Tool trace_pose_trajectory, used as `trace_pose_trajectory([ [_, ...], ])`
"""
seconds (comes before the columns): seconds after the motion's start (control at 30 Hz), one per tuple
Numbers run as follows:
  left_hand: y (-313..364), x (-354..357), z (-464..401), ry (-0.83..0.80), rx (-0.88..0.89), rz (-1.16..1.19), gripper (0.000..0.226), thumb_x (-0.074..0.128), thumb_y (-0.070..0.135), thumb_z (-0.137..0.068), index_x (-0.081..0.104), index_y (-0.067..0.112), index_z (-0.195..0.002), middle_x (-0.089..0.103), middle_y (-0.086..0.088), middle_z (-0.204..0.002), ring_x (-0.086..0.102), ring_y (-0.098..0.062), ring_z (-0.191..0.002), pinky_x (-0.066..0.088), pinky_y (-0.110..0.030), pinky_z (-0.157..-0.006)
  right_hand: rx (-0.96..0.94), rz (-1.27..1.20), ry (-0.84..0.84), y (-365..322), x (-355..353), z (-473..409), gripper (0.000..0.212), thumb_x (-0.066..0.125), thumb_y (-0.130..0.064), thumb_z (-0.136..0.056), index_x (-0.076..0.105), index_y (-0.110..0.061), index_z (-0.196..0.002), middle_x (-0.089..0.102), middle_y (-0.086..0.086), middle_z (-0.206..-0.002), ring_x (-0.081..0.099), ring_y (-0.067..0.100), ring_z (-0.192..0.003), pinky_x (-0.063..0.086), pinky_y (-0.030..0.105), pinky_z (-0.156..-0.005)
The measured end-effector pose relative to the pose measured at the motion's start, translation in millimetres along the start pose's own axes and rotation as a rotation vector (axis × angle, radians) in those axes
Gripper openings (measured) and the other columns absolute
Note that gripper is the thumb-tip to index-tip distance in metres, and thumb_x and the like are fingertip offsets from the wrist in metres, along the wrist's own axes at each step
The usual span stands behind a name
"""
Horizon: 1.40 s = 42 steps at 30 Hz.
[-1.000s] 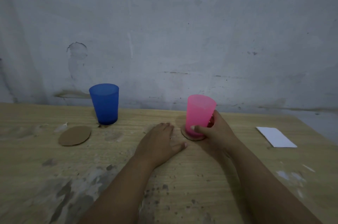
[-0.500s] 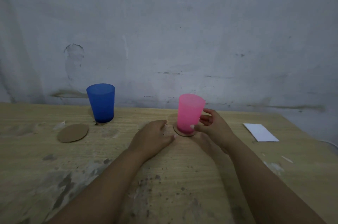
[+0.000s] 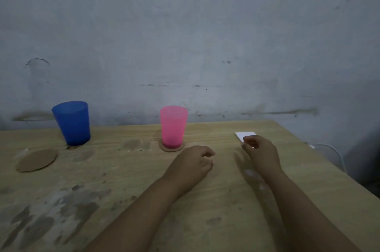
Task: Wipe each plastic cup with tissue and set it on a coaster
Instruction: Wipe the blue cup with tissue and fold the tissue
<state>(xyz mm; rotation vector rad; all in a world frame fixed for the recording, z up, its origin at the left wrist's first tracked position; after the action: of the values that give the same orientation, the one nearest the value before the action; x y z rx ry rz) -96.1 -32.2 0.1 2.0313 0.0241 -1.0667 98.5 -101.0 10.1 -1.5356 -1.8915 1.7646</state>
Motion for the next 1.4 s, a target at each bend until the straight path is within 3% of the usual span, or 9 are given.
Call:
trace_pose_trajectory([
  [0.17,27,53,-46,-0.053,0.049,-0.044,0.035,0.049,0.016,-0.091,0.058,0.017,-0.124,0.061,0.001,-0.125,0.054,-0.014,-0.115,0.044,-0.033,-0.098,0.037,0.063,0.003,21,-8,-11,0.025,0.062,-0.013,-0.083,0.067,-0.011,-0.107,0.065,0.005,-0.114,0.059,0.018,-0.102,0.044,0.025,-0.084],
  [0.33,31,81,-85,-0.003,0.037,-0.081,0.034,0.042,0.010,-0.093,0.060,0.015,-0.121,0.061,-0.004,-0.124,0.052,-0.020,-0.115,0.043,-0.035,-0.096,-0.034,0.202,-0.007,25,0,-24,0.032,0.062,-0.020,-0.084,0.063,-0.011,-0.115,0.063,0.007,-0.119,0.056,0.022,-0.113,0.040,0.026,-0.088],
  [0.5,38,96,-102,0.021,0.116,-0.180,0.039,0.040,0.004,-0.093,0.055,0.011,-0.129,0.056,-0.006,-0.131,0.047,-0.023,-0.122,0.037,-0.034,-0.100,-0.099,0.296,-0.024,34,8,-36,0.026,0.059,-0.018,-0.085,0.065,-0.007,-0.107,0.066,0.009,-0.108,0.059,0.023,-0.096,0.037,0.025,-0.073],
  [0.63,30,95,-105,0.009,0.117,-0.176,0.044,0.042,0.000,-0.089,0.054,0.011,-0.130,0.054,-0.006,-0.135,0.043,-0.023,-0.127,0.033,-0.030,-0.104,-0.095,0.306,-0.009,41,9,-40,0.023,0.059,-0.016,-0.085,0.066,-0.007,-0.105,0.066,0.007,-0.108,0.060,0.022,-0.097,0.035,0.022,-0.073],
  [0.87,27,99,-107,-0.009,0.138,-0.215,0.042,0.041,0.005,-0.092,0.056,0.016,-0.130,0.058,-0.007,-0.131,0.049,-0.025,-0.121,0.039,-0.036,-0.099,-0.148,0.428,-0.037,30,14,-39,0.019,0.053,-0.010,-0.085,0.071,-0.005,-0.087,0.067,0.014,-0.090,0.060,0.028,-0.085,0.041,0.031,-0.067],
  [1.0,28,100,-107,-0.003,0.141,-0.245,0.047,0.040,0.006,-0.092,0.049,0.019,-0.136,0.056,-0.004,-0.135,0.047,-0.024,-0.125,0.038,-0.036,-0.101,-0.118,0.396,-0.016,31,10,-38,0.018,0.052,-0.006,-0.083,0.068,0.002,-0.084,0.067,0.018,-0.088,0.062,0.033,-0.083,0.042,0.037,-0.063],
  [1.13,30,100,-108,0.017,0.153,-0.264,0.045,0.040,0.008,-0.093,0.050,0.019,-0.136,0.058,-0.006,-0.132,0.050,-0.026,-0.121,0.040,-0.037,-0.099,-0.137,0.357,0.000,28,8,-37,0.021,0.049,-0.005,-0.084,0.068,0.001,-0.078,0.063,0.010,-0.080,0.057,0.027,-0.072,0.033,0.027,-0.054],
  [1.23,31,101,-109,0.037,0.167,-0.286,0.045,0.041,0.010,-0.093,0.050,0.020,-0.135,0.060,-0.006,-0.129,0.052,-0.027,-0.118,0.041,-0.036,-0.096,-0.104,0.309,0.029,35,5,-39,0.019,0.049,-0.004,-0.083,0.066,0.000,-0.076,0.065,0.012,-0.079,0.058,0.028,-0.074,0.036,0.033,-0.061],
  [1.4,37,96,-109,0.089,0.208,-0.306,0.043,0.044,0.014,-0.092,0.052,0.024,-0.132,0.066,-0.006,-0.116,0.057,-0.029,-0.105,0.042,-0.036,-0.086,-0.061,0.187,0.124,36,-7,-39,0.018,0.043,-0.010,-0.091,0.059,-0.005,-0.085,0.058,0.004,-0.081,0.051,0.020,-0.077,0.033,0.028,-0.064],
])
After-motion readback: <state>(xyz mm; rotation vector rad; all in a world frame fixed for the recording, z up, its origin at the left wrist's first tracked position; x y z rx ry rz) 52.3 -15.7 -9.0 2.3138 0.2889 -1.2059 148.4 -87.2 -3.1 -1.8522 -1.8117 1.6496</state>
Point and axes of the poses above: each hand's wrist, its own z-axis away from the middle knuckle, its own x-axis out of the palm, y = z × x, the point moved 10 cm from there along -z, towards the middle knuckle
